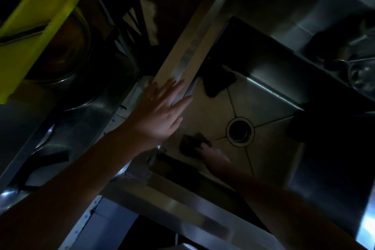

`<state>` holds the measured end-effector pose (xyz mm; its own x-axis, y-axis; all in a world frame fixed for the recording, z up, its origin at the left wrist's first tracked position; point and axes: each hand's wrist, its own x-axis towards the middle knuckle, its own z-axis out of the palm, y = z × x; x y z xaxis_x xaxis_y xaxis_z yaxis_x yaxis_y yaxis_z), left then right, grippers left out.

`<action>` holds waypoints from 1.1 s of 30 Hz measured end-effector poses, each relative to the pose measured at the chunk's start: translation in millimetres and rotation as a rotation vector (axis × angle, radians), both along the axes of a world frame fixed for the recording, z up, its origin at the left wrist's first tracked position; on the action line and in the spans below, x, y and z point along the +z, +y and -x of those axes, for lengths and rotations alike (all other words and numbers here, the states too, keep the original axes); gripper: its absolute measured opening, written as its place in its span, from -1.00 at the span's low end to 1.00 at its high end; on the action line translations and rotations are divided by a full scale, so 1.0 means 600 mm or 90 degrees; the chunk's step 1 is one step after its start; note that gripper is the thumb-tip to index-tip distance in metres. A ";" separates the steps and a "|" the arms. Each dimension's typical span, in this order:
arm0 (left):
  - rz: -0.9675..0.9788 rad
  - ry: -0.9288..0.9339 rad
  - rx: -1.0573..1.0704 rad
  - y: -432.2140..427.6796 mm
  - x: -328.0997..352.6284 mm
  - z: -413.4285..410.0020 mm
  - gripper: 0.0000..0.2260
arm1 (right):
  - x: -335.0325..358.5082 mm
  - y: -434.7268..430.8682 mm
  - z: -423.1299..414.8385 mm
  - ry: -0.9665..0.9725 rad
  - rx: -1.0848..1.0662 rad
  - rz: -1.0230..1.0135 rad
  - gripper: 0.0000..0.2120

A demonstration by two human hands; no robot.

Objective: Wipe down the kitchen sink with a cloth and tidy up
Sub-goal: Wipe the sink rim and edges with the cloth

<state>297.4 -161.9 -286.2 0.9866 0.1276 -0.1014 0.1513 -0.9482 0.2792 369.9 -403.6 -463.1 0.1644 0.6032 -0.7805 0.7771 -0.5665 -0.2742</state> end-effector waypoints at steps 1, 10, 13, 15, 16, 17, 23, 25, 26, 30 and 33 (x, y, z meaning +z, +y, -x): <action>-0.006 0.000 -0.005 -0.004 -0.001 -0.004 -0.57 | 0.003 -0.015 0.000 0.021 0.022 -0.009 -0.52; -0.093 0.020 -0.020 -0.034 -0.015 -0.038 -0.52 | 0.037 -0.159 -0.099 -0.044 -0.309 -0.024 -0.64; -0.132 0.025 0.003 -0.036 -0.014 -0.041 -0.52 | 0.041 -0.191 -0.125 -0.168 -0.563 -0.004 -0.74; -0.138 0.023 0.015 -0.039 -0.015 -0.042 -0.53 | 0.039 -0.195 -0.129 -0.198 -0.714 0.025 -0.75; -0.144 0.023 0.015 -0.040 -0.016 -0.042 -0.53 | 0.038 -0.196 -0.128 -0.202 -0.779 0.036 -0.74; -0.153 0.027 0.015 -0.041 -0.017 -0.043 -0.52 | 0.035 -0.194 -0.126 -0.202 -0.821 0.048 -0.74; -0.203 0.044 0.005 -0.063 -0.008 -0.046 -0.48 | 0.028 -0.142 -0.088 -0.144 -0.685 0.057 -0.78; -0.199 0.045 -0.009 -0.071 -0.011 -0.046 -0.49 | 0.022 -0.128 -0.074 -0.102 -0.631 0.038 -0.76; -0.187 0.046 -0.009 -0.075 -0.013 -0.046 -0.50 | 0.021 -0.122 -0.071 -0.081 -0.606 0.024 -0.75; -0.140 0.075 0.019 -0.094 -0.009 -0.042 -0.53 | 0.024 -0.118 -0.078 -0.046 -0.458 0.005 -0.66; -0.115 0.072 0.035 -0.110 -0.002 -0.037 -0.54 | 0.030 -0.137 -0.091 -0.023 -0.417 -0.004 -0.64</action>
